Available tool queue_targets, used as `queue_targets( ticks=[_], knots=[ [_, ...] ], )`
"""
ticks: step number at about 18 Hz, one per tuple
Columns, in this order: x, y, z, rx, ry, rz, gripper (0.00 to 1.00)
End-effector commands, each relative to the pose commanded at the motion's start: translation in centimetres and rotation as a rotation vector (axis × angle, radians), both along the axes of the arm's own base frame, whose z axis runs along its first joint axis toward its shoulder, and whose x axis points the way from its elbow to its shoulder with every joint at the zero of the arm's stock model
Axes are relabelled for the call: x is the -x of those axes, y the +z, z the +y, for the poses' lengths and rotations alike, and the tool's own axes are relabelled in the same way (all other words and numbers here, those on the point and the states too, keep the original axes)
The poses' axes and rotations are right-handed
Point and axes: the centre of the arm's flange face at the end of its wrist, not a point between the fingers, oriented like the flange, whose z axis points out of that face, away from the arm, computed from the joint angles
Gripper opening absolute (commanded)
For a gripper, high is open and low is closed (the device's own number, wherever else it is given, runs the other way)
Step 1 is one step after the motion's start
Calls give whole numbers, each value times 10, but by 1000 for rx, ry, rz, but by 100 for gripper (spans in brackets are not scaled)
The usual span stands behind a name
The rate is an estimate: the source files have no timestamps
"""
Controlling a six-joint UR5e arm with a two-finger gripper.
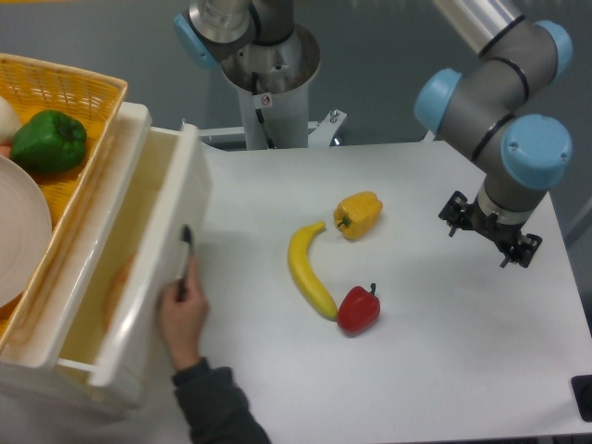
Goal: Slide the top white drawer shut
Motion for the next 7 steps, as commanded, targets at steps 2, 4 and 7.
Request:
queue_targets(
  ticks=[2,4,7],
  knots=[
    [8,2,-13,-28,13,-9,100],
    [11,2,-16,-45,2,-10,100],
    [14,0,-16,-65,5,-15,100]
  ],
)
